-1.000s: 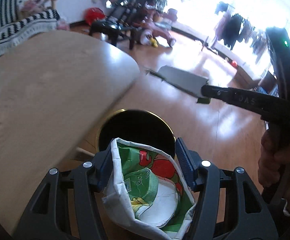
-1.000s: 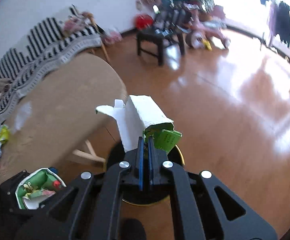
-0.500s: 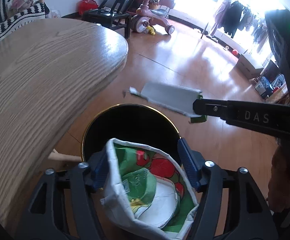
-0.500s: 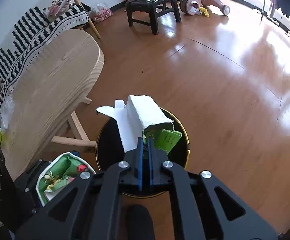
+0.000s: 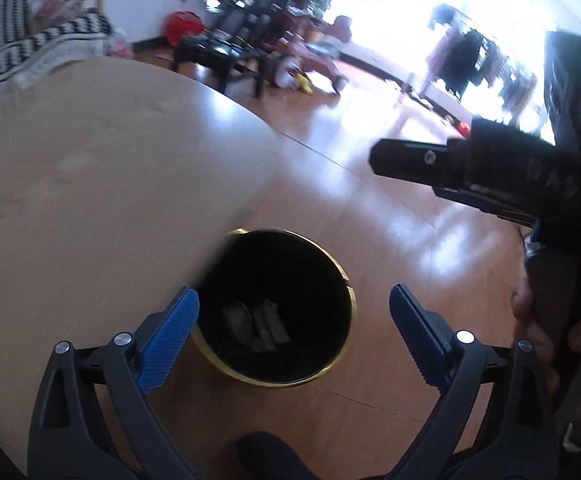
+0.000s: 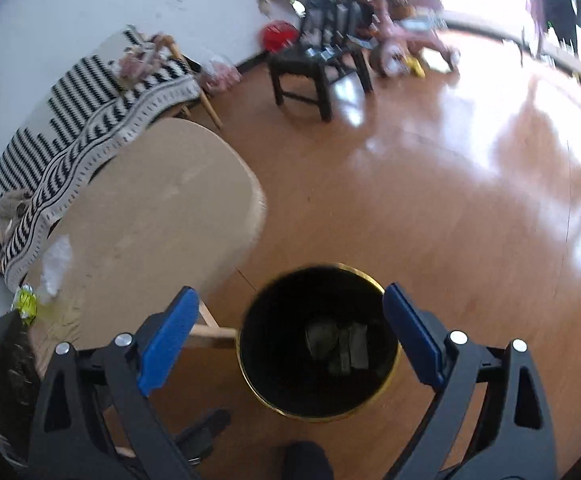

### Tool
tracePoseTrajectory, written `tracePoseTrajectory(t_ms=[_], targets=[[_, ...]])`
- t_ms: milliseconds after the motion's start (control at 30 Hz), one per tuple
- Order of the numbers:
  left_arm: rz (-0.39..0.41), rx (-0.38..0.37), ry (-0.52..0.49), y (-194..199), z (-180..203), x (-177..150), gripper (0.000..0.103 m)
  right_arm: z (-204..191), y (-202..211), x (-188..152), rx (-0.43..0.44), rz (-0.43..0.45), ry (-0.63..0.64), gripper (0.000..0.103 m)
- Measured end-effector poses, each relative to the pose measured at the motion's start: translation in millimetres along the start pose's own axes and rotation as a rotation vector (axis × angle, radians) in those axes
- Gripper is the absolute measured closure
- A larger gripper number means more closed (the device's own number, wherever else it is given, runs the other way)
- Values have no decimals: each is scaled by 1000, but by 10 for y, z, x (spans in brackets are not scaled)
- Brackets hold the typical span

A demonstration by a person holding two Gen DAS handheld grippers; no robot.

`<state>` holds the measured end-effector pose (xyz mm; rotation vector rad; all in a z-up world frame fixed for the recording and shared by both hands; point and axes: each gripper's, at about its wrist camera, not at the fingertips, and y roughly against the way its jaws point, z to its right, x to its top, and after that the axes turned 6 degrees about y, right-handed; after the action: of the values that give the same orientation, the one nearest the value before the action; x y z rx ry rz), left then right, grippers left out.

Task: Collect trash
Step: 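Grasp the pink-red toy with the left gripper while the right grasps the yellow-green snack bag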

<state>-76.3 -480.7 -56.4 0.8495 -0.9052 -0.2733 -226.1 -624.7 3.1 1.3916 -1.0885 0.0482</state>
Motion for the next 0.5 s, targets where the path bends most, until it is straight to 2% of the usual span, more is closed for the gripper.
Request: tracePoseTrajectory(t_ms=[67, 200, 300, 500], targets=[[35, 54, 16, 337, -210, -5, 7, -300, 48, 59, 22, 25, 42, 12], [106, 200, 102, 1119, -885, -124, 7, -1047, 69, 101, 106, 47, 123, 12], [145, 310, 233, 1717, -1513, -356, 7, -1755, 29, 75, 188, 38, 195, 11], [214, 532, 451, 2664, -2611, -912, 7, -3082, -119, -50, 320, 7, 312, 11]])
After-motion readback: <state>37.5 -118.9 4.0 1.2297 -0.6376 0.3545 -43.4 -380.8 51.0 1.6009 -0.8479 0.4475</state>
